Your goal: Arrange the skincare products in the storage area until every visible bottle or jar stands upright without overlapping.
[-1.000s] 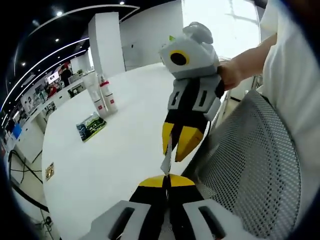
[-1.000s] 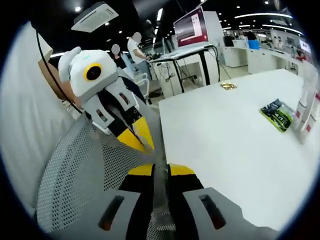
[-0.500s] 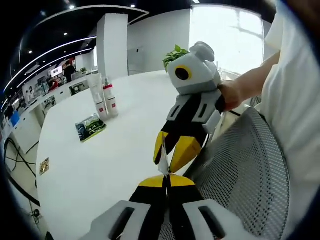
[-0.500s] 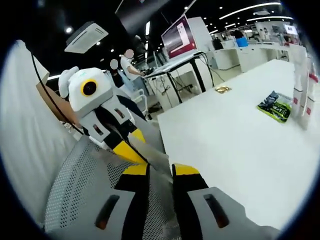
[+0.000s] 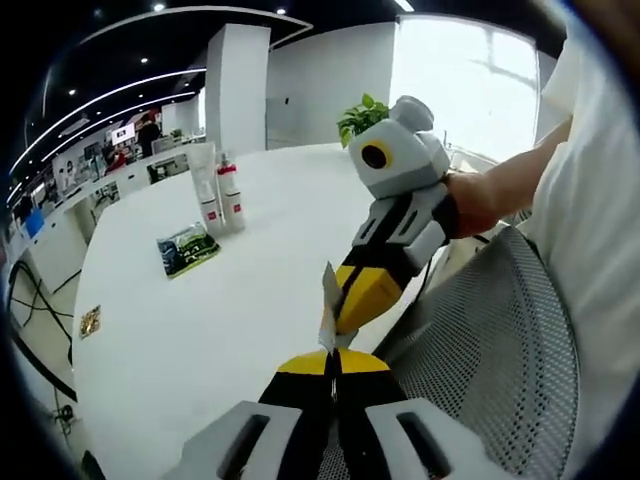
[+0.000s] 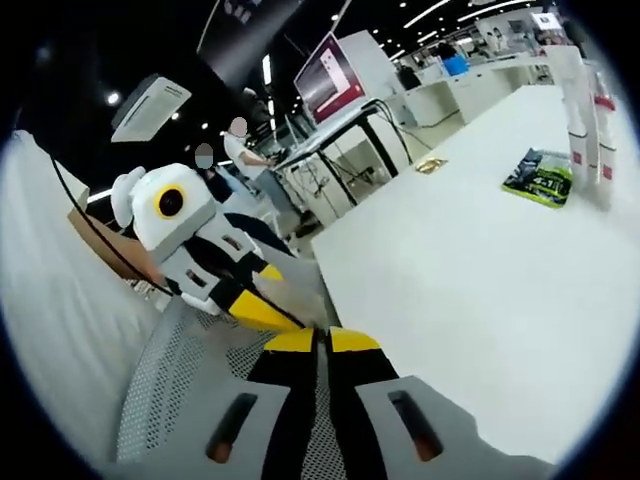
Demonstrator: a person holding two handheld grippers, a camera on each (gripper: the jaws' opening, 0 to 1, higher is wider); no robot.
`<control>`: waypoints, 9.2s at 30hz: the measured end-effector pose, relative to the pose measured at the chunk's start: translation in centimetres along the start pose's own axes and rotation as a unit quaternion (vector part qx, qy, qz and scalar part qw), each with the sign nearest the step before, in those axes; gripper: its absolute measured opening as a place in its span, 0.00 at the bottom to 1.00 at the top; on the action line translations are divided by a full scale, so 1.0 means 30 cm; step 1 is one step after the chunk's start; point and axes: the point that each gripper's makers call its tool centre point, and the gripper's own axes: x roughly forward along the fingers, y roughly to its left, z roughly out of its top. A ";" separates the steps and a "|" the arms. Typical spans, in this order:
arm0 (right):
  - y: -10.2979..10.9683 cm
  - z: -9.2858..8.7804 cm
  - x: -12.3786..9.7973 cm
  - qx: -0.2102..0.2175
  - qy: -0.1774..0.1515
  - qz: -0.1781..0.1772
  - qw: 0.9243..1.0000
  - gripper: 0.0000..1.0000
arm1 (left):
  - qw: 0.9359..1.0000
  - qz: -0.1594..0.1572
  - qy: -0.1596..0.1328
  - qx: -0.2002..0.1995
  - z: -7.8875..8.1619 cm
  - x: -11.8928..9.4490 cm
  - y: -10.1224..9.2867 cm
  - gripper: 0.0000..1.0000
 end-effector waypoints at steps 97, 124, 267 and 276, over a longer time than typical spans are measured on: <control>-0.834 0.802 0.370 0.277 -0.055 -0.220 0.934 0.00 | 0.980 0.185 0.044 0.055 -0.076 -0.033 0.223 0.12; -1.090 0.670 0.378 0.219 0.018 -0.345 0.913 0.00 | 0.979 0.189 0.057 0.041 -0.095 -0.032 0.232 0.12; -0.906 0.537 0.515 -0.256 0.410 -0.194 0.854 0.36 | 0.980 0.179 0.081 0.023 -0.173 -0.019 0.239 0.12; -0.933 0.526 0.484 -0.251 0.417 -0.199 0.851 0.36 | 0.980 0.181 0.081 0.022 -0.172 -0.020 0.241 0.12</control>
